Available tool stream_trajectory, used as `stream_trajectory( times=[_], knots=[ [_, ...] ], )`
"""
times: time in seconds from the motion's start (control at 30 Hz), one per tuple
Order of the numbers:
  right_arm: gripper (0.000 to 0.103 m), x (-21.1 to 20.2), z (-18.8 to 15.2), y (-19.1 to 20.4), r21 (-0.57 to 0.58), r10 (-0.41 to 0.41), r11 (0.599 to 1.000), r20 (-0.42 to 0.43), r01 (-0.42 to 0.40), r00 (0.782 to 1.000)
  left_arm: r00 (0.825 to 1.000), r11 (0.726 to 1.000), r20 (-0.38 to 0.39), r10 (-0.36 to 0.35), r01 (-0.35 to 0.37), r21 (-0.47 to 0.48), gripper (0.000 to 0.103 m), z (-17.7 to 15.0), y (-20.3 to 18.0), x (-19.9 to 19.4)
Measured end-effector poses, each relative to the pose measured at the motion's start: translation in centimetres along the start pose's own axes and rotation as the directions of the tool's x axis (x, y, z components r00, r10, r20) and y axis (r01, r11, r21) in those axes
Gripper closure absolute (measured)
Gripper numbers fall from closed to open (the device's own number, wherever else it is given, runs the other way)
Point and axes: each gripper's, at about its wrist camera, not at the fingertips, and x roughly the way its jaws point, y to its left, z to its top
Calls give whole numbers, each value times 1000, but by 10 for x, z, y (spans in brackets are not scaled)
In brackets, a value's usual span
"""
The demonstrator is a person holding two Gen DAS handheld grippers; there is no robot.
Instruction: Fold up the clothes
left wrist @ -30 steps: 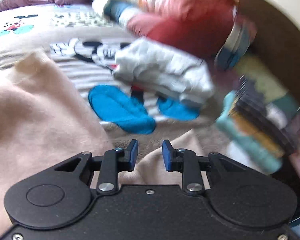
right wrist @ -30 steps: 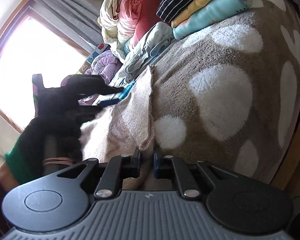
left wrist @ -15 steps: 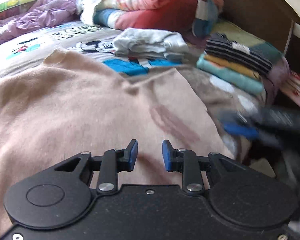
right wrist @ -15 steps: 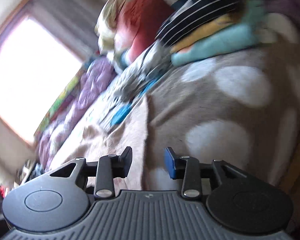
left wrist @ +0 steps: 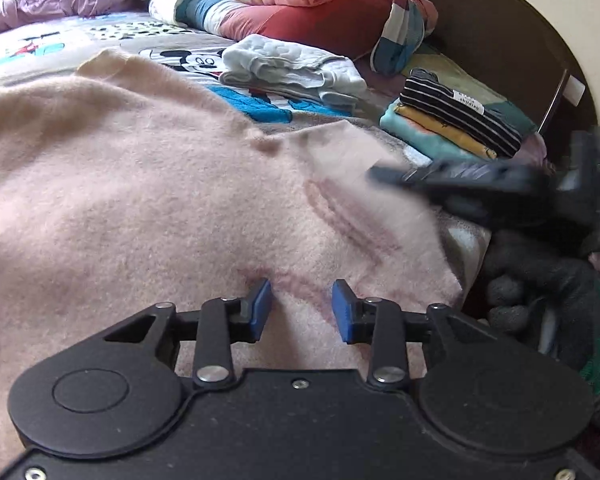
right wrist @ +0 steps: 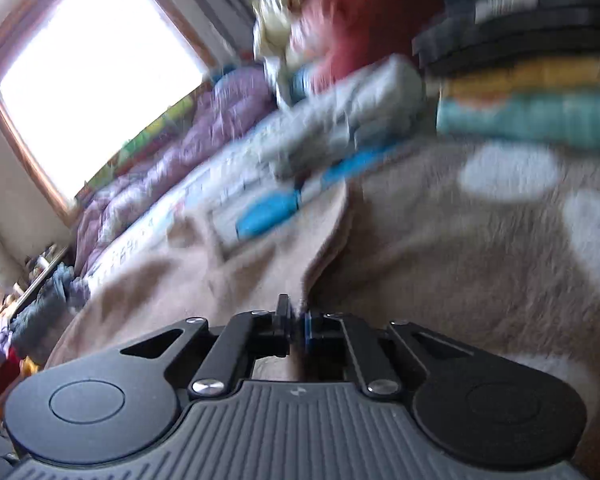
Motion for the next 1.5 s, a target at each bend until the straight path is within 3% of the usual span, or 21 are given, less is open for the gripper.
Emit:
stream_trajectory(
  times=[0.03,0.1,0.17,0.3,0.37,0.43,0.53,0.67,0.7,0.73,0.8,0.9,0.97,1.07,1.13,1.2,1.3,1.37,1.4,1.5],
  knots=[
    [97,-6,2,6,-36,-22,999,14,22,1000,1000,1000,-5,-5,5,-13,66,0,2,0],
    [97,0,-3,12,-117,-111,988,-40,105,993,1000,999,-11,-14,14,-30,66,0,4,-1],
    [98,11,-10,1,-77,-151,986,-78,145,985,1000,999,-11,-22,22,-38,66,0,5,-2],
    [87,2,-5,27,-260,-287,921,50,290,957,999,998,-14,-38,37,-53,64,-1,8,-5],
    [87,-7,0,36,-296,-255,916,87,269,963,999,997,-15,-48,47,-64,63,0,9,-5],
    [87,-4,3,52,-387,-186,901,66,197,980,998,996,-15,-56,54,-74,62,0,11,-6],
    [89,22,9,77,-503,-71,864,-73,24,995,998,996,-14,-60,59,-73,61,-2,11,-8],
    [89,71,19,94,-568,-72,820,-217,-66,974,997,996,-21,-74,72,-59,58,-2,11,-7],
    [90,91,22,89,-556,-128,830,-274,-48,953,997,995,-22,-79,77,-61,58,-2,13,-8],
    [102,106,27,80,-521,-149,852,-316,-40,937,996,995,-24,-84,82,-64,58,-2,14,-8],
    [103,115,43,60,-406,-98,912,-347,-55,933,995,992,-24,-99,97,-83,58,-4,19,-11],
    [103,106,55,57,-443,-136,896,-332,-28,934,994,990,-26,-108,105,-89,58,-6,23,-17],
    [100,93,56,53,-471,-206,880,-274,56,939,994,992,-27,-102,99,-77,58,-9,22,-20],
    [93,63,57,41,-386,-194,917,-213,100,958,997,997,-23,-75,74,-36,55,-13,15,-26],
    [91,39,45,51,-387,-147,919,-174,70,974,998,998,-20,-55,55,-6,53,-16,11,-30],
    [91,17,25,67,-386,-52,922,-174,-19,983,999,999,-17,-28,28,17,53,-21,5,-31],
    [91,-4,-19,82,-432,16,893,-253,-127,967,1000,999,-11,14,-14,52,48,-28,-2,-34],
    [93,-8,-47,77,-492,-36,863,-282,-112,959,999,997,-10,41,-41,62,48,-35,-7,-38],
    [95,-16,-54,69,-499,-27,860,-244,-102,969,998,996,-9,55,-54,67,48,-38,-10,-41],
    [99,-35,-50,42,-432,-28,900,-181,-54,983,996,992,-22,83,-80,95,47,-47,-14,-52]
  ],
)
